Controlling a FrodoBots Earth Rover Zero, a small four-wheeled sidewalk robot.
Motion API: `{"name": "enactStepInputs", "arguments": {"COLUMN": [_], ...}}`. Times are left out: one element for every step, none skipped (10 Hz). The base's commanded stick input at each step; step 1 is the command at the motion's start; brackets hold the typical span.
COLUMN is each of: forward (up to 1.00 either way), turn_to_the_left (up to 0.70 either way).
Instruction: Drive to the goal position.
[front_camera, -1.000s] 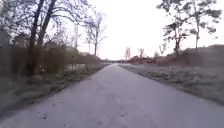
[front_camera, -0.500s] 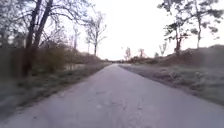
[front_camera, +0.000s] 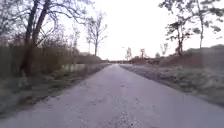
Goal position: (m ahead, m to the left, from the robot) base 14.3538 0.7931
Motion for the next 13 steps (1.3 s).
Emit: {"name": "enactStepInputs", "arguments": {"forward": [1.0, 1.0, 1.0, 1.0, 1.0, 1.0, 1.0, 1.0, 1.0, 1.0, 1.0, 1.0, 1.0], "turn_to_the_left": [0.01, 0.01, 0.01, 0.01, 0.01, 0.01, 0.01, 0.01, 0.01, 0.01, 0.01, 0.01, 0.01]}}
